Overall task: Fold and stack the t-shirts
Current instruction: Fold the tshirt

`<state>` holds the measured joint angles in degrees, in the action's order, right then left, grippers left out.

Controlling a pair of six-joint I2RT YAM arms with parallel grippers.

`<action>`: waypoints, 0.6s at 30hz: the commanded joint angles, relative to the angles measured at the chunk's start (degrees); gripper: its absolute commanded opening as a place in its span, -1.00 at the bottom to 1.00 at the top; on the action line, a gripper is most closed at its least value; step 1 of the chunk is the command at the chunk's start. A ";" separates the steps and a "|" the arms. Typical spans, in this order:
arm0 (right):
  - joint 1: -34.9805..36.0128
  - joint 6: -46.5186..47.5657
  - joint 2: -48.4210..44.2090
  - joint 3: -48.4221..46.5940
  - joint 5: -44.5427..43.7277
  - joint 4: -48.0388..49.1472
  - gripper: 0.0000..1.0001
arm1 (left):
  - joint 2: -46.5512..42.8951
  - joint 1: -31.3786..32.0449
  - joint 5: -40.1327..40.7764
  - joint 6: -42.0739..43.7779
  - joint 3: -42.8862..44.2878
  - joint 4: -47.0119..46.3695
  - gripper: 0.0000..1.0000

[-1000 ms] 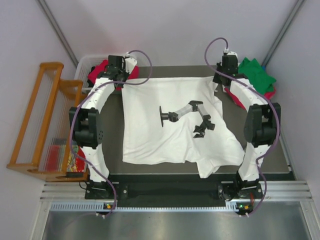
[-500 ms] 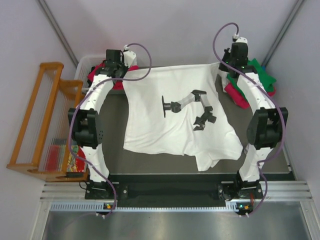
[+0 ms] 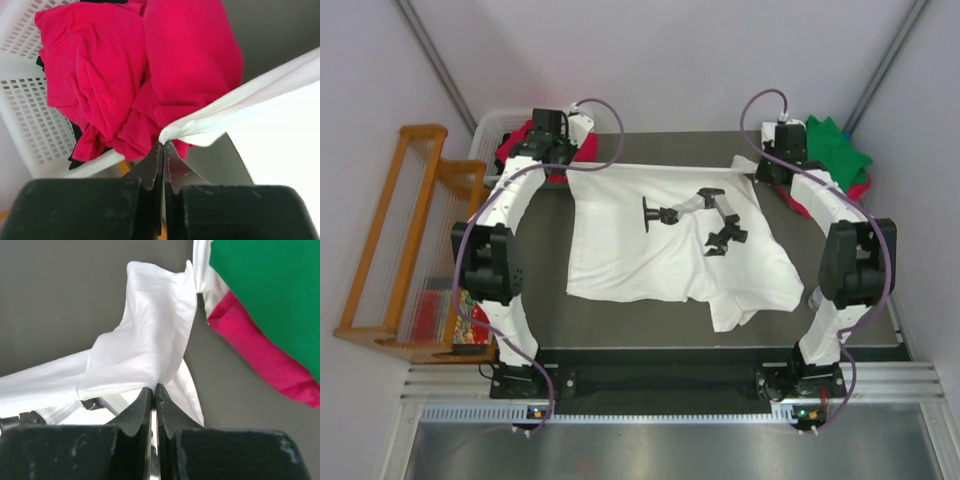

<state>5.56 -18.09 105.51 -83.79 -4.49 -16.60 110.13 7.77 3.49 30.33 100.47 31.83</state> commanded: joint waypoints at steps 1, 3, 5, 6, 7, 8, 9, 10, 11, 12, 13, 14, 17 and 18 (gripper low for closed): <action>-0.64 -0.81 -9.53 2.13 -2.54 2.19 -1.00 | -7.72 0.58 0.64 1.31 -2.72 0.95 -1.00; -0.20 -0.55 -11.02 3.19 -3.50 1.14 -1.00 | -8.35 0.75 -0.14 1.14 -3.87 1.65 -1.00; 0.06 -0.46 -12.08 4.24 -3.77 0.61 -1.00 | -9.49 0.84 -0.85 1.05 -4.75 2.79 -1.00; 0.06 -0.55 -12.96 4.42 -4.12 0.43 -1.00 | -10.01 1.02 -1.11 1.22 -6.06 2.88 -1.00; 0.32 -0.46 -13.40 4.60 -4.30 0.17 -1.00 | -11.15 1.02 -1.29 1.31 -6.77 2.80 -1.00; 0.41 -0.37 -13.84 4.86 -4.47 -0.62 -1.00 | -11.77 1.11 -1.55 1.40 -7.56 2.79 -1.00; 0.50 -0.28 -14.19 5.04 -5.00 -0.97 -1.00 | -12.91 1.11 -1.81 1.66 -8.70 2.88 -1.00; 0.68 -0.28 -14.54 5.30 -5.00 -1.15 -1.00 | -13.53 1.11 -2.25 1.84 -9.23 3.06 -1.00; 0.68 -0.37 -14.98 5.74 -5.09 -1.41 -1.00 | -13.88 1.19 -2.43 2.10 -9.58 3.75 -1.00; 0.76 -0.37 -15.16 6.00 -5.26 -1.85 -1.00 | -14.23 1.19 -2.69 2.28 -9.76 4.11 -1.00; 0.77 -0.54 -15.42 6.18 -5.35 -2.03 -1.00 | -14.93 1.19 -3.22 2.45 -9.76 4.72 -1.00; 0.85 -0.63 -15.51 6.53 -5.35 -2.29 -1.00 | -15.29 1.28 -3.22 2.63 -9.85 5.51 -1.00; 0.85 -1.33 -15.17 6.10 -5.79 -4.14 -1.00 | -16.87 1.37 -4.96 2.90 -9.76 6.04 -1.00; 0.94 -1.34 -14.99 5.92 -5.97 -5.19 -1.00 | -17.57 1.46 -4.98 3.07 -9.68 6.48 -1.00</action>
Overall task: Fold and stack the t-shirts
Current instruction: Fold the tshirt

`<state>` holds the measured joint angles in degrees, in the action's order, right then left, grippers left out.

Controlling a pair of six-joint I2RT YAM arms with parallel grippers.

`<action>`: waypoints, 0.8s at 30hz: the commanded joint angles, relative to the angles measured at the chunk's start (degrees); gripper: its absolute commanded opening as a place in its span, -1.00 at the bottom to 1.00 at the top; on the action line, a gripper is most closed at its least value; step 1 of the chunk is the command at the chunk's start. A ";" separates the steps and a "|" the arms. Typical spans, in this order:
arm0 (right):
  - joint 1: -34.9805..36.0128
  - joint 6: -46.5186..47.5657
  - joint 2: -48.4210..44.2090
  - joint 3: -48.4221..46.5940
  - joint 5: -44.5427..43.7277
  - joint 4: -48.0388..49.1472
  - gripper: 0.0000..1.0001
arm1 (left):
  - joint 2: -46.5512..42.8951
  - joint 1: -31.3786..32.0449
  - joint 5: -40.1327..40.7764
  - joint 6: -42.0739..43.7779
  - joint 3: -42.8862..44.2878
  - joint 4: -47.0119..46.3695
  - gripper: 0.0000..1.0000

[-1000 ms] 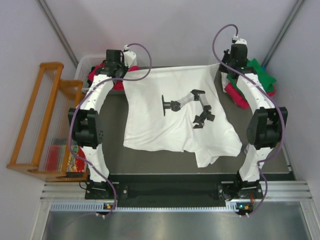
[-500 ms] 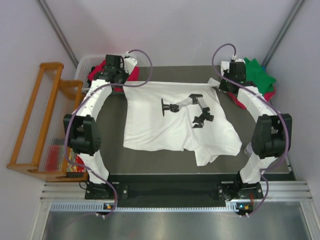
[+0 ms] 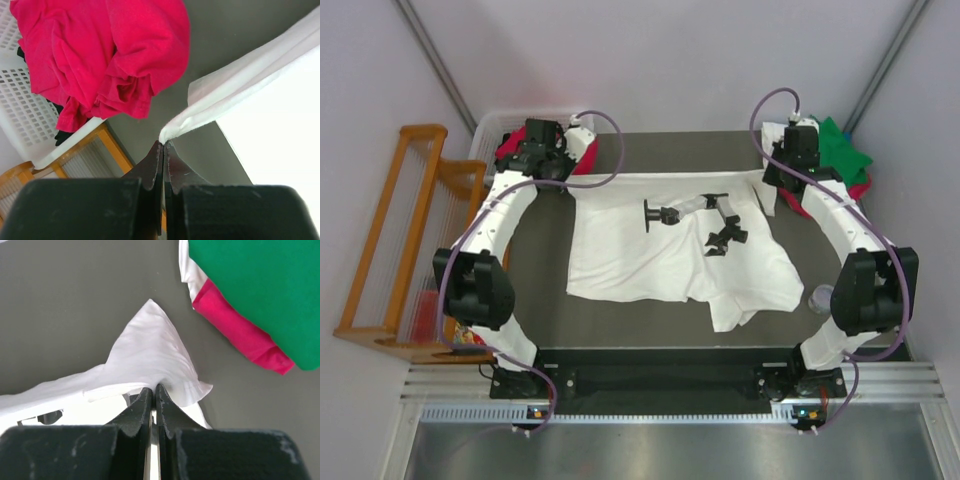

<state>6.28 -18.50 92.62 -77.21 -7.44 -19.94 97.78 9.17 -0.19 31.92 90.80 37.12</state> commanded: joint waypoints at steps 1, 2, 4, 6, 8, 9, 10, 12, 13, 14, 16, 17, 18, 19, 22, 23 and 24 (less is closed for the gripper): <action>0.13 -1.01 -1.83 -0.92 -3.02 -2.55 -1.00 | -5.49 0.15 -1.48 1.48 0.07 1.28 -1.00; 0.13 -1.10 -1.22 -1.53 -2.93 -3.25 -1.00 | -5.84 0.23 -1.57 1.56 0.07 1.63 -1.00; 0.31 -1.27 -0.43 -2.76 -2.93 -5.80 -1.00 | -6.54 0.41 -1.57 1.57 0.42 2.16 -1.00; 0.31 -1.54 0.63 -3.30 -2.58 -7.56 -1.00 | -7.16 0.50 -1.84 1.65 0.42 2.69 -1.00; 0.66 -1.80 0.72 -2.86 -1.97 -8.53 -1.00 | -7.69 0.50 -2.18 1.65 0.08 2.87 -1.00; 1.01 -1.80 0.63 -2.42 -1.96 -8.62 -1.00 | -8.04 0.59 -2.27 1.74 -0.10 3.13 -1.00; 1.19 -1.97 0.55 -1.72 -1.87 -9.14 -1.00 | -8.13 0.76 -2.45 1.83 -0.28 3.74 -1.00; 1.36 -2.24 0.11 -0.75 -1.79 -9.06 -1.00 | -8.30 0.94 -2.62 1.39 -1.59 4.10 -1.00; 1.45 -2.15 0.02 0.12 -1.79 -9.06 -1.00 | -8.39 0.94 -2.80 0.95 -2.38 4.01 -1.00; 1.54 -2.24 0.02 0.30 -1.87 -8.97 -1.00 | -8.31 0.94 -2.98 0.95 -4.56 3.83 -1.00; 1.62 -2.15 0.28 0.83 -1.79 -8.88 -1.00 | -7.43 1.11 -2.54 0.77 -7.38 3.05 -1.00; 1.54 -2.24 0.72 0.75 -1.79 -8.71 -1.00 | -6.29 1.11 -2.10 0.69 -9.57 2.61 -1.00; 1.54 -2.24 0.98 0.48 -1.87 -8.79 -1.00 | -5.50 1.11 -1.23 0.60 -10.29 2.43 -1.00; 1.54 -2.24 1.42 -0.48 -1.96 -8.80 -1.00 | -4.62 1.11 -0.87 0.08 -10.73 2.17 -1.00; 1.63 -2.15 3.09 -3.28 -2.05 -9.15 -1.00 | -0.76 1.11 1.49 -1.60 -10.04 1.20 -1.00; 1.54 -2.15 3.96 -4.08 -2.40 -9.32 -1.00 | 0.99 1.11 2.03 -1.95 -9.08 0.07 -1.00; 1.63 -1.98 4.41 -4.96 -2.49 -9.58 -1.00 | 1.88 1.11 2.29 -1.95 -8.28 -0.38 -1.00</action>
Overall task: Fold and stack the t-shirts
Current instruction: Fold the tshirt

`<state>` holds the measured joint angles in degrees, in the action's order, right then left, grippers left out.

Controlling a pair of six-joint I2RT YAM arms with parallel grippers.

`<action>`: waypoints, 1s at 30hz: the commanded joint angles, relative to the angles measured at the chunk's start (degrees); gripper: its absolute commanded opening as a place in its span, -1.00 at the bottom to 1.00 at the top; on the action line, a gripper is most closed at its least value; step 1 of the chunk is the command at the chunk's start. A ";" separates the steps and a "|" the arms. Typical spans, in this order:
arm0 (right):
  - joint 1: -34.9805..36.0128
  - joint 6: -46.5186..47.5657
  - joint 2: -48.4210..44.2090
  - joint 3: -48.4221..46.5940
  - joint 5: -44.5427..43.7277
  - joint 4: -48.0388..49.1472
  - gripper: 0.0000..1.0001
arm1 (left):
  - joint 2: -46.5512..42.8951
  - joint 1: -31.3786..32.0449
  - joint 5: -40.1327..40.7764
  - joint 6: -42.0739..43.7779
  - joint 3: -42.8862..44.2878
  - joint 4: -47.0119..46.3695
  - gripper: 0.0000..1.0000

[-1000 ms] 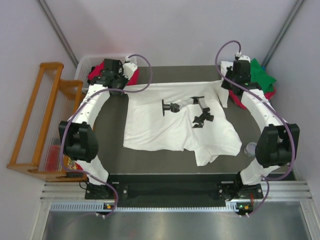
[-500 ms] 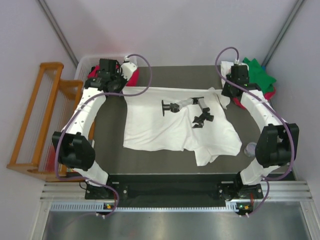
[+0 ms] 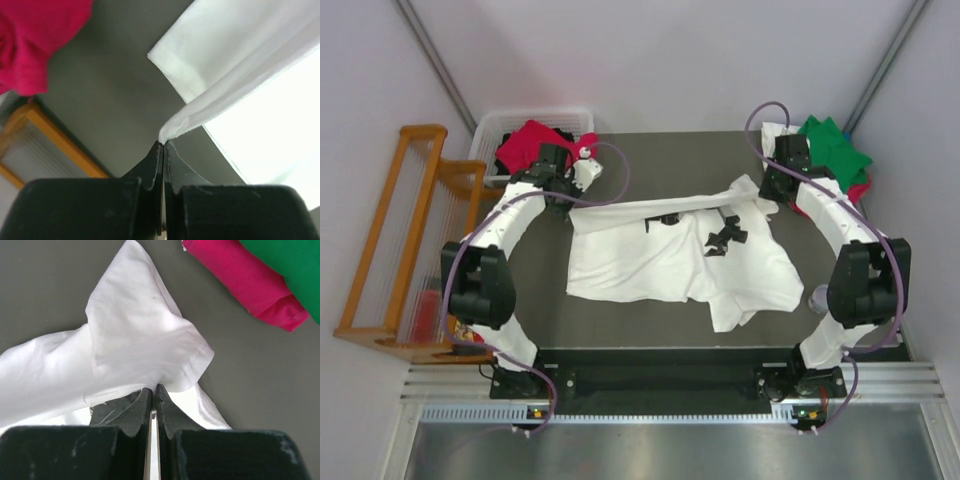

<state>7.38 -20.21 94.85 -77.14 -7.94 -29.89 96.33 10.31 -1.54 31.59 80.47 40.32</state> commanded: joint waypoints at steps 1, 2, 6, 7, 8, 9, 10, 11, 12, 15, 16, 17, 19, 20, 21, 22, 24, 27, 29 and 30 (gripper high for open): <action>0.45 -0.18 2.62 -6.60 -2.07 0.10 -1.00 | 4.29 -0.02 4.26 -1.62 2.93 -3.75 -1.00; 0.45 -0.18 3.58 -7.31 -2.16 -0.43 -1.00 | 6.21 -0.02 4.79 -1.45 4.77 -3.84 -1.00; 0.62 -0.45 3.42 -6.98 -1.20 -1.66 -1.00 | 9.83 -0.02 6.55 -1.18 8.47 -2.88 -1.00; 0.80 -0.45 2.28 -6.01 -1.20 -0.71 -1.00 | 10.01 -0.02 6.46 -1.18 8.65 -2.96 -1.00; 0.97 -0.27 1.75 -4.96 -1.54 -0.17 -1.00 | 10.01 -0.02 6.46 -0.92 8.57 -3.40 -1.00; 1.15 -0.18 1.48 -4.08 -2.07 0.27 -1.00 | 9.84 -0.02 6.46 -0.92 8.48 -3.92 -1.00; 1.06 -0.01 1.39 -2.94 -2.34 0.62 -1.00 | 9.92 -0.02 6.55 -0.83 8.65 -4.45 -1.00; 1.06 0.17 1.74 -2.92 -3.03 0.80 -1.00 | 10.27 -0.02 6.64 -0.83 8.83 -4.72 -1.00; 0.97 0.34 2.27 -3.79 -3.22 0.54 -1.00 | 10.62 -0.02 6.99 -0.83 9.27 -4.72 -1.00; 0.97 0.43 5.08 -7.56 -3.66 -0.52 -1.00 | 11.77 -0.02 7.43 -1.18 11.37 -4.02 -1.00; 0.97 0.43 6.39 -8.71 -3.48 -0.69 -1.00 | 11.86 -0.02 7.60 -1.27 12.16 -3.84 -1.00; 1.06 0.61 7.18 -9.86 -3.57 -1.04 -1.00 | 12.12 -0.02 7.95 -1.27 12.43 -4.45 -1.00; 0.97 0.78 9.29 -13.28 -3.92 -1.75 -1.00 | 12.30 -0.02 9.79 -1.27 13.22 -5.51 -1.00; 1.06 0.70 10.00 -14.34 -3.92 -2.71 -1.00 | 12.56 -0.02 10.50 -1.27 13.66 -6.73 -1.00; 0.97 0.78 10.35 -15.66 -4.01 -2.89 -1.00 | 12.65 -0.02 11.11 -1.27 14.10 -7.18 -1.00; 0.97 0.78 10.88 -16.02 -4.01 -2.98 -1.00 | 12.91 -0.11 11.82 -1.36 15.32 -7.53 -1.00; 0.97 0.87 10.97 -16.37 -4.01 -3.16 -1.00 | 13.61 -0.11 12.17 -1.62 16.91 -7.45 -1.00; 0.97 0.96 10.10 -14.54 -3.83 -2.46 -1.00 | 14.49 -0.11 12.53 -2.24 19.90 -7.00 -1.00; 1.06 1.31 8.95 -13.21 -4.18 -1.49 -1.00 | 15.11 -0.20 13.66 -2.32 21.92 -7.44 -1.00; 0.97 1.40 8.78 -12.77 -4.36 -1.49 -1.00 | 15.46 -0.20 14.02 -2.41 23.06 -7.36 -1.00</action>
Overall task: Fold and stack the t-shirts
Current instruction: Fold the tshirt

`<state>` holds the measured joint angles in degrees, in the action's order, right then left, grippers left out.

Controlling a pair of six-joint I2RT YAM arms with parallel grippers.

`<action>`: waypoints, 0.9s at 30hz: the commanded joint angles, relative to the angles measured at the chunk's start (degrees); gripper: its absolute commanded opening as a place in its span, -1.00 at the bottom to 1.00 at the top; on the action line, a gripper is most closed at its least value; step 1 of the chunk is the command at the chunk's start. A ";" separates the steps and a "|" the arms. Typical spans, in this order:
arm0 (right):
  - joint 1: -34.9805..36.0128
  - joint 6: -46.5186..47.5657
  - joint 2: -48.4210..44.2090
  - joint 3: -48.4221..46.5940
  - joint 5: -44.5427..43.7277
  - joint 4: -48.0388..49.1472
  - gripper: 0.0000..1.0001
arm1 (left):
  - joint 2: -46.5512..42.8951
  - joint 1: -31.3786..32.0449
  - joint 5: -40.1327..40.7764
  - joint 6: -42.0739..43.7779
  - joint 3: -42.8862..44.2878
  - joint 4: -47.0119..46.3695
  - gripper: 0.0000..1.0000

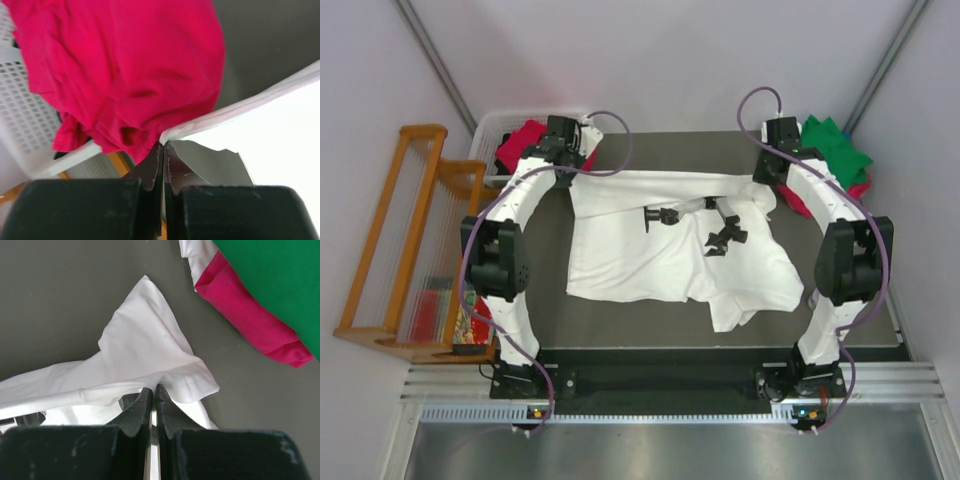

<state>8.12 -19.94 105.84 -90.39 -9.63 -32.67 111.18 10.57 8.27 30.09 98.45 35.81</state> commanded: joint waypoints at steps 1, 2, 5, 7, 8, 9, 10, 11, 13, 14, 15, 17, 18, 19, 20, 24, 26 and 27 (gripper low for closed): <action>0.14 1.40 -2.05 0.39 -2.94 1.38 -1.00 | 1.14 -0.63 4.38 -1.17 7.78 -2.07 -1.00; 0.14 1.49 -2.13 0.30 -3.11 1.03 -1.00 | 2.02 -0.72 4.73 -1.78 9.11 -1.45 -1.00; 0.23 1.58 -2.31 0.13 -2.85 1.02 -1.00 | 2.12 -0.81 5.70 -2.66 10.27 -1.44 -1.00; 0.14 1.40 -2.92 1.00 -2.59 1.46 -1.00 | 0.81 -1.16 7.02 -3.36 7.38 -3.46 -1.00; 0.14 1.49 -3.18 1.27 -2.68 1.55 -1.00 | 0.28 -1.34 6.76 -3.54 6.23 -3.82 -1.00; 0.14 1.49 -3.36 1.62 -2.59 1.55 -1.00 | -0.17 -1.69 5.45 -3.72 5.01 -3.73 -1.00; 0.23 1.57 -3.71 1.79 -2.76 1.55 -1.00 | -1.13 -1.69 4.66 -3.20 2.30 -3.30 -1.00; 0.14 1.58 -3.97 2.14 -2.85 1.55 -1.00 | -1.66 -1.69 4.21 -2.93 0.62 -2.60 -1.00; 0.14 1.40 -5.29 3.72 -2.68 1.90 -1.00 | -3.67 -1.69 2.81 -2.58 -5.18 -2.50 -1.00; 0.14 1.31 -5.82 5.12 -2.50 1.90 -1.00 | -4.56 -1.69 2.19 -2.32 -7.20 -2.76 -1.00; 0.23 1.05 -6.26 5.83 -2.33 1.90 -1.00 | -5.35 -1.69 1.58 -2.14 -11.23 -3.03 -1.00; 0.23 0.79 -7.66 8.02 -1.98 1.82 -1.00 | -7.81 -1.69 0.52 -1.70 -14.68 -4.08 -1.00; 0.32 0.78 -8.28 8.82 -1.89 1.90 -1.00 | -8.51 -1.69 0.43 -1.52 -17.48 -4.35 -1.00; 0.40 0.78 -9.15 9.70 -1.97 2.25 -1.00 | -9.82 -1.69 0.08 -1.17 -18.64 -4.43 -1.00; 0.41 0.78 -9.51 10.92 -2.15 2.34 -1.00 | -10.27 -1.60 0.08 -1.17 -19.43 -4.44 -1.00; 0.58 0.35 -10.04 12.43 -2.06 1.91 -1.00 | -11.68 -1.69 -0.27 -0.99 -21.81 -4.00 -1.00; 0.84 0.08 -10.04 12.95 -1.89 1.03 -1.00 | -12.21 -1.60 -0.80 -1.17 -21.90 -3.82 -1.00; 1.02 -0.09 -9.95 13.31 -1.89 0.94 -1.00 | -12.47 -1.60 -0.98 -1.26 -21.73 -3.47 -1.00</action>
<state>8.86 -19.66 98.63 -77.87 -9.13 -32.29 102.98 10.07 6.22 28.23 76.88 33.39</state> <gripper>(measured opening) 0.013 0.011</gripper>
